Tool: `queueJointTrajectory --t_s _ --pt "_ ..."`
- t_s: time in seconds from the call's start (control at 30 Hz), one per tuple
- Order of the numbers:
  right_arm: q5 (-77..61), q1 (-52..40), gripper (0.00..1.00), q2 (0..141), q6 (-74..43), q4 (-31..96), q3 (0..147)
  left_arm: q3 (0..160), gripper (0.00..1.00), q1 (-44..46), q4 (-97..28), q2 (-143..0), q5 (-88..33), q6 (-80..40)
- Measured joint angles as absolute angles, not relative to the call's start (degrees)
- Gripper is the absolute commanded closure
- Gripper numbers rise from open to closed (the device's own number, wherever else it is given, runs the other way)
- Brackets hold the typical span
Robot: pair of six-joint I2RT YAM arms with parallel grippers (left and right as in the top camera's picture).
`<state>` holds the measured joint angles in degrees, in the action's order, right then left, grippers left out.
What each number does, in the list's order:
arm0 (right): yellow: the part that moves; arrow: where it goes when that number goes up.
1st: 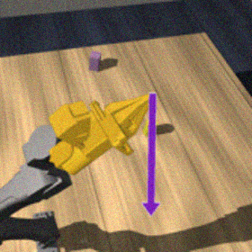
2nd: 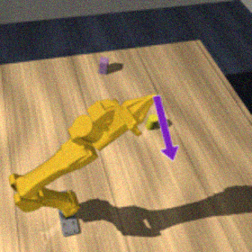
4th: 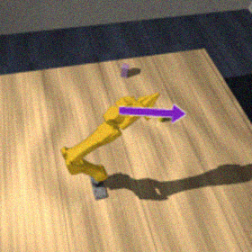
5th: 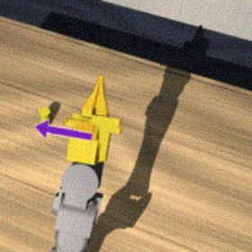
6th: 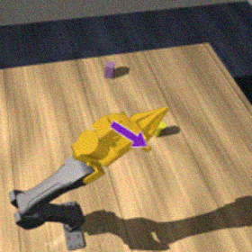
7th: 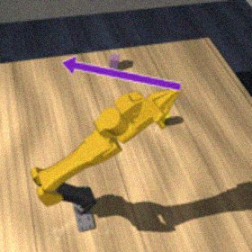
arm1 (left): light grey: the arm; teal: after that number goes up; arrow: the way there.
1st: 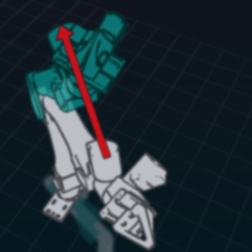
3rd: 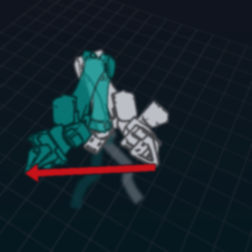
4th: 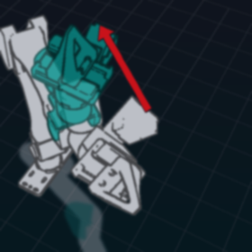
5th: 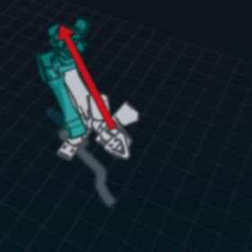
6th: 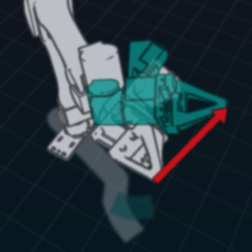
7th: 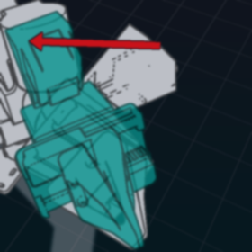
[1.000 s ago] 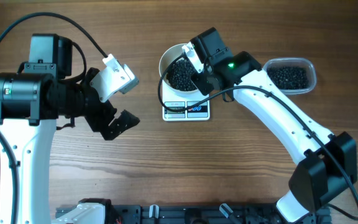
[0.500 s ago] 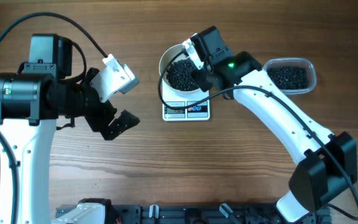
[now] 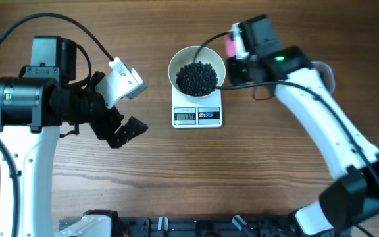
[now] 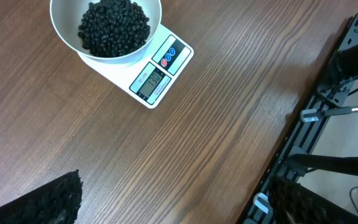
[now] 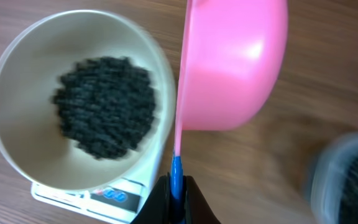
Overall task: Scoop item into bowl and weigh 150g on scale
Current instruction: 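Carry the empty scoop right back to the bean tub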
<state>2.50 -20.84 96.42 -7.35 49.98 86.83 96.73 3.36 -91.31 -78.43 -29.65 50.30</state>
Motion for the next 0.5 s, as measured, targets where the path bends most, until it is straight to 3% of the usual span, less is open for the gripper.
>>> queueJointTrajectory --t_s 0.5 --pt "5.0 -5.2 0.96 91.3 -4.7 61.5 86.9 96.7 0.00 3.4 -91.3 -78.4 -29.6 50.3"
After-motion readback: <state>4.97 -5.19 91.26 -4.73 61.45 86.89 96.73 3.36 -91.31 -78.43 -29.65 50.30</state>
